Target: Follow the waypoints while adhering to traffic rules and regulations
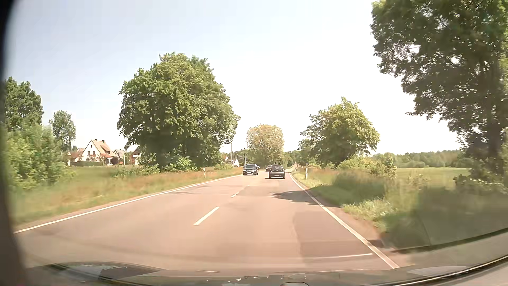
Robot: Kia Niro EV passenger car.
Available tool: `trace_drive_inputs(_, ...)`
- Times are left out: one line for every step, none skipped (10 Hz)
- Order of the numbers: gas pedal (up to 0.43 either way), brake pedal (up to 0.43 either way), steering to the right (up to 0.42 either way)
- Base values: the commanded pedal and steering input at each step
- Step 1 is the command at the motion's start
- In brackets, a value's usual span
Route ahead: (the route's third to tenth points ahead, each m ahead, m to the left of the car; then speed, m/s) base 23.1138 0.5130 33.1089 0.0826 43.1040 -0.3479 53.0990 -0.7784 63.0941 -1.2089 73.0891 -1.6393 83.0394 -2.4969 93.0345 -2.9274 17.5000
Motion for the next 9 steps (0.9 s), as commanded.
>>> trace_drive_inputs(0.197, 0.0, 0.003)
trace_drive_inputs(0.197, 0.0, 0.003)
trace_drive_inputs(0.197, 0.0, 0.003)
trace_drive_inputs(0.189, 0.0, 0.003)
trace_drive_inputs(0.189, 0.0, 0.003)
trace_drive_inputs(0.189, 0.0, 0.003)
trace_drive_inputs(0.177, 0.0, 0.002)
trace_drive_inputs(0.177, 0.0, 0.003)
trace_drive_inputs(0.169, 0.0, 0.003)
